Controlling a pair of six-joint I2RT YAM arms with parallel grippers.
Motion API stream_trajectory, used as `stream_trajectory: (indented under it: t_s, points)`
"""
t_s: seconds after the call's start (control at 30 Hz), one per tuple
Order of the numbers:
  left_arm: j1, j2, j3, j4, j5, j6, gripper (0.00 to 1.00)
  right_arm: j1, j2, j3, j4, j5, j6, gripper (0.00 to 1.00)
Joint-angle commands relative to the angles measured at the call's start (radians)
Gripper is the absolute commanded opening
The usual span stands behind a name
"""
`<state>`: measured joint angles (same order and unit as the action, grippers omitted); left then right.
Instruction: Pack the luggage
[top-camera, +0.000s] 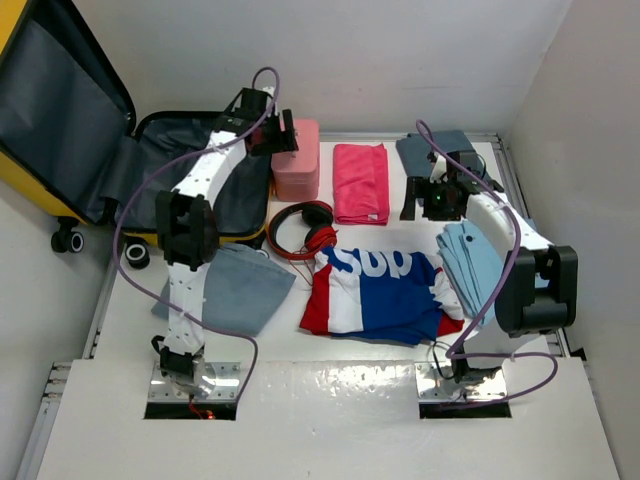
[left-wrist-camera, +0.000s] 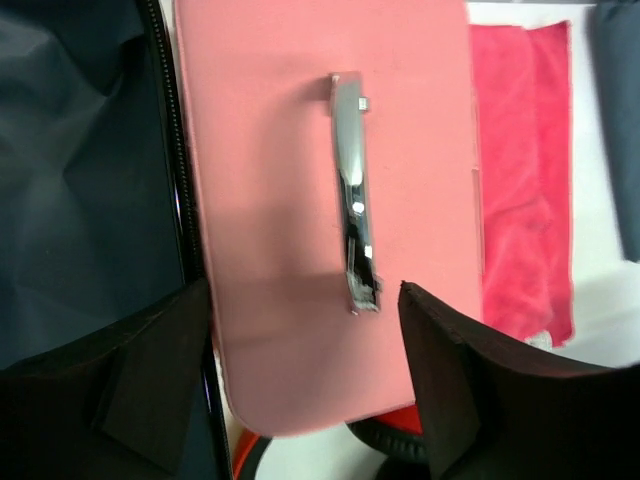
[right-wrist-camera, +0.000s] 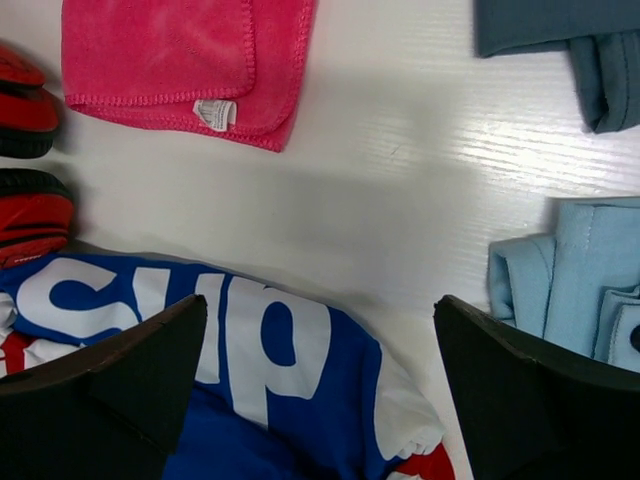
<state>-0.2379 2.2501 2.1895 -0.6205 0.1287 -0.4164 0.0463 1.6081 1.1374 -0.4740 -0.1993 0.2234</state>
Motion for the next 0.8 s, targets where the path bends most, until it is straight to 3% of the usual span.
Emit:
stream_trajectory:
  t_s: [0.0,0.2,0.57,0.77]
  points:
    - [-0.012,-0.006,0.069,0.031,0.0,-0.019,0.77,-0.002,0.01,0.048,0.014,0.027,-0.019,0.94]
    - [-0.012,0.042,0.111,0.062,0.038,-0.019,0.64,-0.002,0.009,0.044,0.018,0.037,-0.025,0.94]
    - [-0.031,0.031,0.087,0.107,0.028,-0.01,0.63,-0.002,0.012,0.045,0.02,0.046,-0.025,0.94]
    - [-0.031,0.063,0.078,0.117,0.04,-0.01,0.51,-0.002,0.022,0.065,0.02,0.046,-0.03,0.94]
